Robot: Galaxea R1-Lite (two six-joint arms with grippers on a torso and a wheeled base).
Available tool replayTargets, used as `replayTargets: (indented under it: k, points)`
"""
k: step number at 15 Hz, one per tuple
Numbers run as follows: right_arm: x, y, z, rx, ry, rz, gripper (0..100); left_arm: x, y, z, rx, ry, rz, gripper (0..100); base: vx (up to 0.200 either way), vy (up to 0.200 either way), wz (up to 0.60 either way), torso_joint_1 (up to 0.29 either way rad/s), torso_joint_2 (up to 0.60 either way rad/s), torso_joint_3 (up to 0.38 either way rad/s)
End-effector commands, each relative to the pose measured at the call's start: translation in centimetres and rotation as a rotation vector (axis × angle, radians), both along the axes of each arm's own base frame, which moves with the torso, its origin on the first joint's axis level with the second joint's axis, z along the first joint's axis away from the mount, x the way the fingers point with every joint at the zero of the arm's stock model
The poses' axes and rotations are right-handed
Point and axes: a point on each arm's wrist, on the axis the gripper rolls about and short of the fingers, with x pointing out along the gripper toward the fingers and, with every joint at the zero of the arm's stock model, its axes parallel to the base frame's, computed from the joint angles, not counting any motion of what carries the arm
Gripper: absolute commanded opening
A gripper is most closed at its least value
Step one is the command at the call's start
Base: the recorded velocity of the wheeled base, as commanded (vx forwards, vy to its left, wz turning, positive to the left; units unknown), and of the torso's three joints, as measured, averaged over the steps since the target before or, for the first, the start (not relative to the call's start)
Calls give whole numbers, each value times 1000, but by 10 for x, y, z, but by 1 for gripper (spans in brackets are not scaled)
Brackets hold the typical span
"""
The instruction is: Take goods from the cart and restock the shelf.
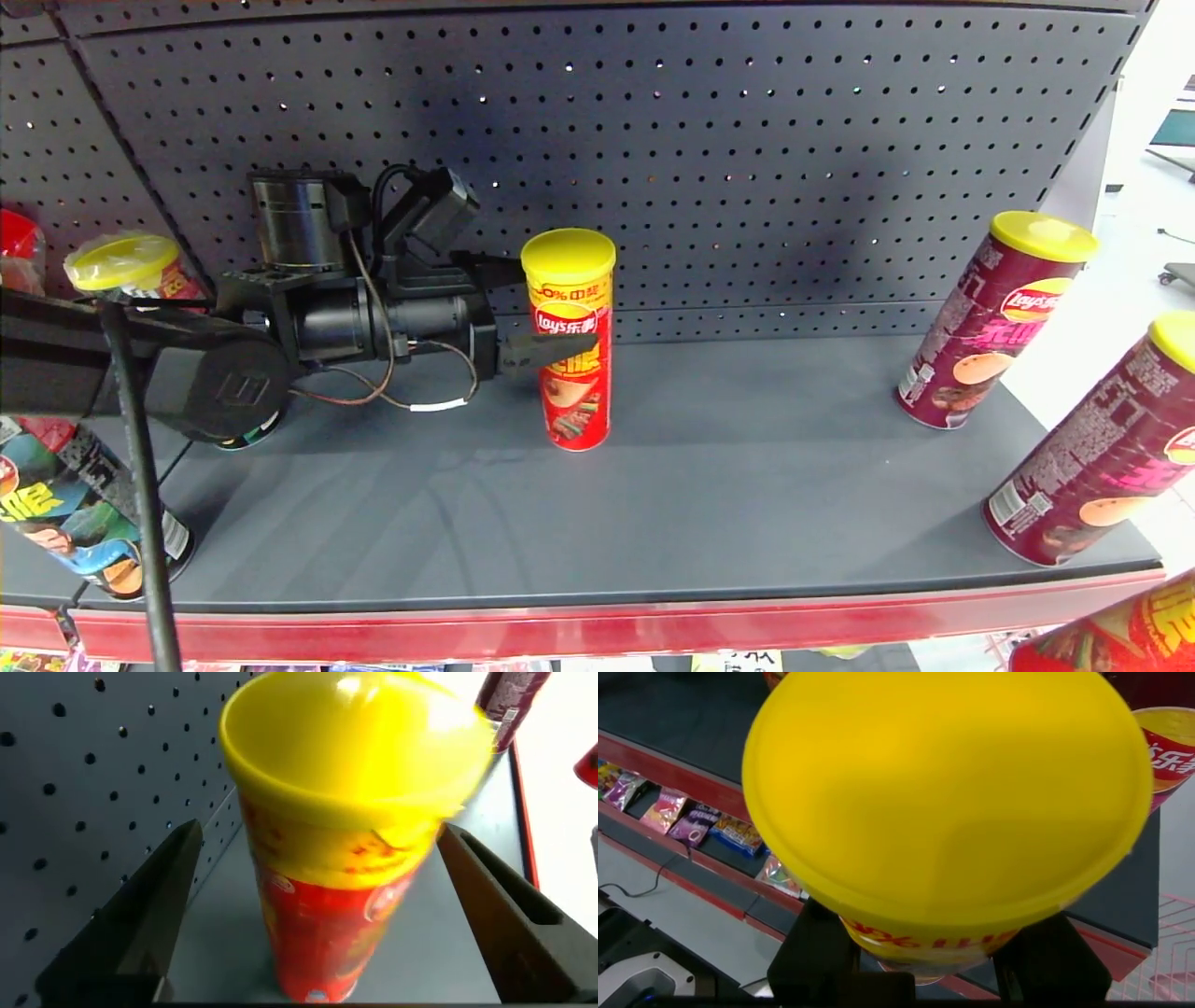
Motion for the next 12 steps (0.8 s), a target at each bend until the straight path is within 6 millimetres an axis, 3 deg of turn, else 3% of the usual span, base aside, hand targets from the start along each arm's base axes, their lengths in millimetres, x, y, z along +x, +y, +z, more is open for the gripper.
replayTargets:
  k: [1,8,9,12]
  points:
    - [0,0,0,0,-1,0,0,9,-6,-8,6,13,-6,100,0,0,0,0,0,0]
    - [0,0,0,0,-1,-5,0,20,-21,-9,-2,1,-30,100,0,0,0,0,0,0]
    - [0,0,0,0,-1,-5,0,20,-21,-10,-1,3,-30,0,0,0,0,0,0,0]
    - [0,0,0,-1,2,-5,0,17,-23,-10,-4,18,-38,0,0,0,0,0,0,0]
